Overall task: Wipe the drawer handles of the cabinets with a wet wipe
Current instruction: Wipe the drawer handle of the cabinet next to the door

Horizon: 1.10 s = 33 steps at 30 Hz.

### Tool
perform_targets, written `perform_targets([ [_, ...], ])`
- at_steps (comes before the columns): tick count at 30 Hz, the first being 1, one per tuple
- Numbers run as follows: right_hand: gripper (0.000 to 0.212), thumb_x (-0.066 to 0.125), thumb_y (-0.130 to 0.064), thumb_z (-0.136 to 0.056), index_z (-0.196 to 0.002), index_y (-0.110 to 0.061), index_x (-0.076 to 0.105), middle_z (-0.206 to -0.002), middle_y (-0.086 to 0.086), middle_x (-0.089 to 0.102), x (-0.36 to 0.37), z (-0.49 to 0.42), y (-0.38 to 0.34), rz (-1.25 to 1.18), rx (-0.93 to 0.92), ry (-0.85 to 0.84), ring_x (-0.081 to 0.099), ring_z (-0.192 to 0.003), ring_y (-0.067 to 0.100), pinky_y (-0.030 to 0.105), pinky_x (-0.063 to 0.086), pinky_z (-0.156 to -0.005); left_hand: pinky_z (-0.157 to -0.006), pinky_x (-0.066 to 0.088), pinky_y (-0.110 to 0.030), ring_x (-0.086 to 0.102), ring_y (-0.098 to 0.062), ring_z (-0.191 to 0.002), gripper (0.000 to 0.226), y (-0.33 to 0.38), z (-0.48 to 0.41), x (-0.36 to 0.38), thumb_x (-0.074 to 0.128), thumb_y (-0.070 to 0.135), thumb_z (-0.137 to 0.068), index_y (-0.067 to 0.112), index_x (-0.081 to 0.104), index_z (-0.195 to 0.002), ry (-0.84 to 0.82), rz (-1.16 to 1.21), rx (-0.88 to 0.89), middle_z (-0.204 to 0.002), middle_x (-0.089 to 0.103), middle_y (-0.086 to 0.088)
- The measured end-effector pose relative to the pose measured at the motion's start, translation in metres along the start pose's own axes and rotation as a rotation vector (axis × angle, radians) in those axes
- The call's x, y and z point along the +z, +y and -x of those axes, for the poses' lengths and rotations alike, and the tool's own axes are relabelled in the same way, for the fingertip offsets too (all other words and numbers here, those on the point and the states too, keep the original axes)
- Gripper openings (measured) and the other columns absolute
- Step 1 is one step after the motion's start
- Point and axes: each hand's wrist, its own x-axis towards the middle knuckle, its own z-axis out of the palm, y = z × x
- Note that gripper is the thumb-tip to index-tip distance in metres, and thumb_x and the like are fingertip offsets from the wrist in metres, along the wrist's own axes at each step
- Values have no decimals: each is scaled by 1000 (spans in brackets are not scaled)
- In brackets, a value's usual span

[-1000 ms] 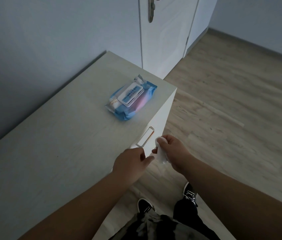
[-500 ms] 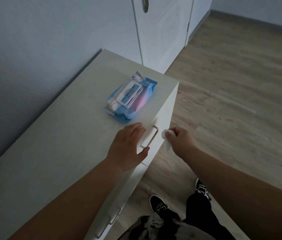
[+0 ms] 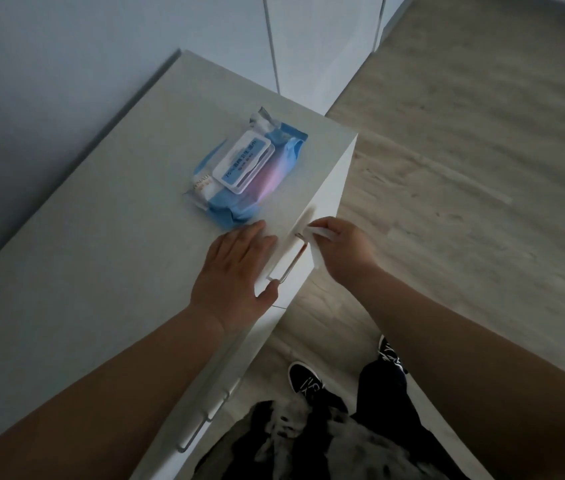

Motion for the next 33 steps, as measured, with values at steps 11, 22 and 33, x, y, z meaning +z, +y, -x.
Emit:
perform_targets([
  [11,10,72,-39,-95,-96,-38,81,-87,-18,77,12,3,7,-166,19,-38,71,-87,5,23,53,-76,-121,29,-53,37,-30,-151,66,-5,-4,3,60,43,-88,17,52,-149,11,59,8,-165,36,-6],
  [22,8,74,-35,-93,-92,-29,80,-83,-18,75,6,5,13,-34,4,3,69,-78,1,25,55,-74,-123,29,-51,36,-30,-150,64,-3,-4,0,60,42,-89,19,50,-148,-2,62,-6,-165,36,-5],
  [33,7,76,-28,-91,-86,-25,79,-94,-23,77,6,4,10,-54,35,0,70,-85,-5,28,58,-82,-123,29,-51,35,-29,-150,62,-3,-2,0,57,40,-90,21,50,-149,4,68,-14,-165,36,-4],
])
